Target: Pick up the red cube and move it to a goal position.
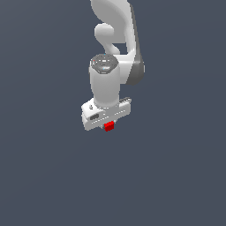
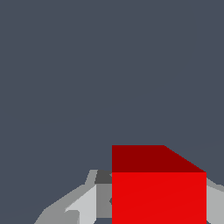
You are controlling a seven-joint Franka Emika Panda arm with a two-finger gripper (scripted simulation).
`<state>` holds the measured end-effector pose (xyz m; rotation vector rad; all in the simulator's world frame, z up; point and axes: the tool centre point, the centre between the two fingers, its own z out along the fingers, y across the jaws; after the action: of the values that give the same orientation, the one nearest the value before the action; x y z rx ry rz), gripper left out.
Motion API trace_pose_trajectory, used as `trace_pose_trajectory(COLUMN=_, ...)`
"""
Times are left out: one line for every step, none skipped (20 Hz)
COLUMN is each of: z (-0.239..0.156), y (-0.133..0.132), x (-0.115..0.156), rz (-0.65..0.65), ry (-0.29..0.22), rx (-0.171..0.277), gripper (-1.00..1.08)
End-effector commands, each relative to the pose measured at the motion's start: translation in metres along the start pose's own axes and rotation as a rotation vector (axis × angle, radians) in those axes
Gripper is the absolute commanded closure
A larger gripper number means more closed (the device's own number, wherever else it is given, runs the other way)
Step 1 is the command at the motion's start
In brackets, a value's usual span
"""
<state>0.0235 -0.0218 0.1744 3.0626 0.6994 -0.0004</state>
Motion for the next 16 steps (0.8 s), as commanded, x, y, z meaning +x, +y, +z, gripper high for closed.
trace_pose_trajectory(z=-0.031, y=-0.005, x=0.005, rz=0.0, ry=0.0, rx=0.0, gripper=1.08)
trace_pose_trajectory(z=-0.042, y=-0.007, x=0.007, rz=0.0, ry=0.0, rx=0.0, gripper=1.08)
trace_pose_trajectory(z=-0.054, y=-0.009, x=0.009, rz=0.0, ry=0.0, rx=0.0, gripper=1.08)
trace_pose_trajectory(z=-0.065, y=-0.011, x=0.011, rz=0.0, ry=0.0, rx=0.0, gripper=1.08)
trace_pose_trajectory(z=-0.077, y=-0.013, x=0.014, rz=0.0, ry=0.0, rx=0.0, gripper=1.08)
trace_pose_trajectory(z=-0.088, y=-0.015, x=0.016, rz=0.0, ry=0.0, rx=0.0, gripper=1.08)
trace_pose_trajectory(z=-0.099, y=-0.017, x=0.018, rz=0.0, ry=0.0, rx=0.0, gripper=1.08)
trace_pose_trajectory(z=-0.11, y=-0.018, x=0.02, rz=0.0, ry=0.0, rx=0.0, gripper=1.08)
trace_pose_trajectory(z=-0.12, y=-0.02, x=0.022, rz=0.0, ry=0.0, rx=0.0, gripper=1.08)
trace_pose_trajectory(z=-0.131, y=-0.022, x=0.024, rz=0.0, ry=0.0, rx=0.0, gripper=1.08)
trace_pose_trajectory(z=-0.141, y=-0.024, x=0.026, rz=0.0, ry=0.0, rx=0.0, gripper=1.08)
trace_pose_trajectory(z=-0.152, y=-0.025, x=0.028, rz=0.0, ry=0.0, rx=0.0, gripper=1.08)
trace_pose_trajectory(z=-0.162, y=-0.027, x=0.03, rz=0.0, ry=0.0, rx=0.0, gripper=1.08)
trace_pose_trajectory(z=-0.172, y=-0.028, x=0.032, rz=0.0, ry=0.0, rx=0.0, gripper=1.08)
trace_pose_trajectory(z=-0.182, y=-0.03, x=0.035, rz=0.0, ry=0.0, rx=0.0, gripper=1.08)
trace_pose_trajectory(z=-0.191, y=-0.031, x=0.037, rz=0.0, ry=0.0, rx=0.0, gripper=1.08)
